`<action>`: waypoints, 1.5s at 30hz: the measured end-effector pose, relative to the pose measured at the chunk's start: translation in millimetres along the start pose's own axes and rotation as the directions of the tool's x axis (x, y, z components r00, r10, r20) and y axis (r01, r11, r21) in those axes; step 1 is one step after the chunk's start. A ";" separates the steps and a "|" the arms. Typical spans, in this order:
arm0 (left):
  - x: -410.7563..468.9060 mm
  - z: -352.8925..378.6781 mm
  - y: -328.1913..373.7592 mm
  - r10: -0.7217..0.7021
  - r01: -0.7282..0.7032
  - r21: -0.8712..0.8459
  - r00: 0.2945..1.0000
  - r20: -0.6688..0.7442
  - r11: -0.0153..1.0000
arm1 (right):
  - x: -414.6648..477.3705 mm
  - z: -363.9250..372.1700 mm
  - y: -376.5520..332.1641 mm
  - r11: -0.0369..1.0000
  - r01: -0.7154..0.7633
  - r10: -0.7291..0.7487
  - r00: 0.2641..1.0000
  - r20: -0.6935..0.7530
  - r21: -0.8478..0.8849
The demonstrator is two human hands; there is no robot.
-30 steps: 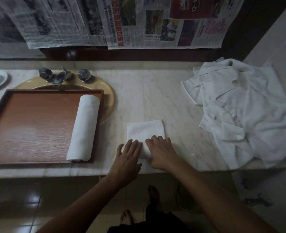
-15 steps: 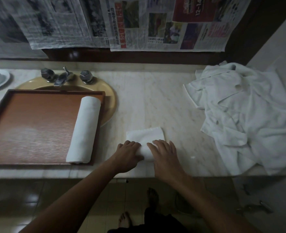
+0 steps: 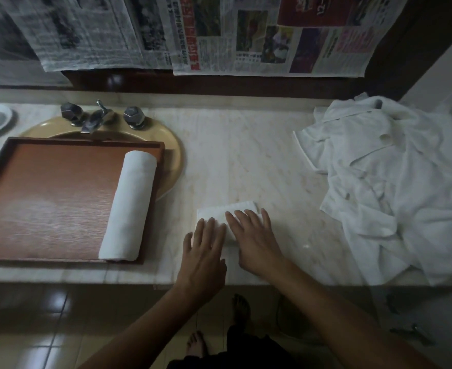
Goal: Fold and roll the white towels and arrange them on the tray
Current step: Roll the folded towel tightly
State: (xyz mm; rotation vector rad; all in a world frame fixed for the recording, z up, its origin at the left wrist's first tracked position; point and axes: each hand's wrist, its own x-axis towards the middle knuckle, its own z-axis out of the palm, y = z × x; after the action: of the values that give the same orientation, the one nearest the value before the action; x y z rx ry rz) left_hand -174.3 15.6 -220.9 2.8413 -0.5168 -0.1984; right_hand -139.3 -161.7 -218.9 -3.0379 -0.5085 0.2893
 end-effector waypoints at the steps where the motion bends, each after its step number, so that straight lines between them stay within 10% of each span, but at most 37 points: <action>1: 1.8 4.6 -0.4 -0.009 0.008 0.029 1.000 0.016 1.000 | 5.2 -2.9 2.0 1.000 0.016 -0.015 1.000 0.016 -0.004; 8: 37.4 -10.0 -11.3 -0.023 0.023 0.002 0.999 0.036 1.000 | 42.8 -27.9 15.3 0.997 0.077 -0.078 0.982 0.171 0.016; 19: 78.2 -42.6 -26.9 -0.147 0.203 -0.324 0.971 0.190 0.924 | 47.7 -20.6 21.4 0.987 0.148 -0.146 0.988 0.042 -0.062; 26: 56.6 -26.8 -32.4 -0.598 0.586 -0.586 0.775 0.205 0.560 | 85.6 -40.1 32.4 0.980 0.190 -0.173 0.959 0.224 -0.055; 30: 48.8 -21.4 -32.1 -0.435 0.573 -0.817 0.723 0.536 -0.055 | 92.6 -44.7 32.6 0.982 0.187 -0.187 0.931 0.315 0.030; 35: 45.6 -22.1 -22.6 -0.399 0.425 -0.853 0.756 0.519 -0.304 | 75.4 -40.3 28.3 0.969 0.167 -0.224 0.905 0.362 0.183; 45: 31.5 -64.6 -35.2 -0.499 0.246 -0.966 0.829 0.253 -0.081 | 45.0 -59.4 10.4 0.888 0.161 -0.199 0.979 0.045 0.430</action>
State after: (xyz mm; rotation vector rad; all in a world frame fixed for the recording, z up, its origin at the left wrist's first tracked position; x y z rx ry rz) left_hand -122.1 50.1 -170.9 1.3706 0.4583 -0.2411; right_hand -82.8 -157.8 -169.3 -2.5431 -0.6330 0.4589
